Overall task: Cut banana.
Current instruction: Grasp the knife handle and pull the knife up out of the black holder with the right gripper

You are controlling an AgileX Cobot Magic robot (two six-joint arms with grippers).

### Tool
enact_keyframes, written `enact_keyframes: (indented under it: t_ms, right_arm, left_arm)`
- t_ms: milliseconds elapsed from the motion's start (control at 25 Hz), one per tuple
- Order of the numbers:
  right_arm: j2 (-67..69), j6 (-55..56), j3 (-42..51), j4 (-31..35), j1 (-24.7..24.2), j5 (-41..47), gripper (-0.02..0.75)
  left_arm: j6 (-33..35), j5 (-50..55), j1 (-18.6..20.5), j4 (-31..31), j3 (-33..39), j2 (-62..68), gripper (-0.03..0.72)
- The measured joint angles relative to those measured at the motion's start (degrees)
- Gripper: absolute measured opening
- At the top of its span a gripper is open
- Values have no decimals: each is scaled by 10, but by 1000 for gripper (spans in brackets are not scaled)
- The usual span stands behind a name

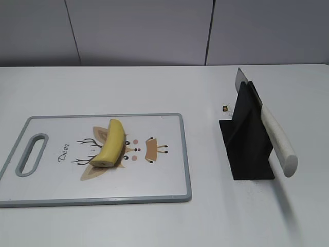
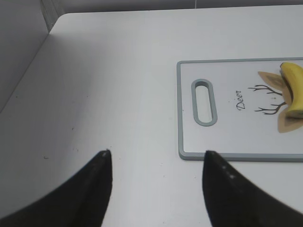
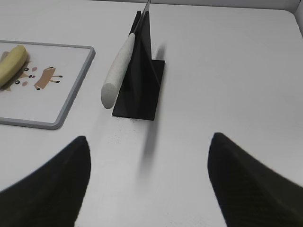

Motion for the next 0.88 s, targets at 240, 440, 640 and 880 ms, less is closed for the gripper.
enact_keyframes:
  t_ms: [240,440,640,880]
  right_arm:
    - [0,-1,0,0,0,0,582]
    - [0,-1,0,0,0,0,582]
    - [0,-1,0,0,0,0,582]
    - [0,0,0,0,0,0,582]
  left_arm:
    - [0,0,0,0,0,0,588]
    - [0,0,0,0,0,0,588]
    - [0,0,0,0,0,0,588]
    - [0,0,0,0,0,0,588]
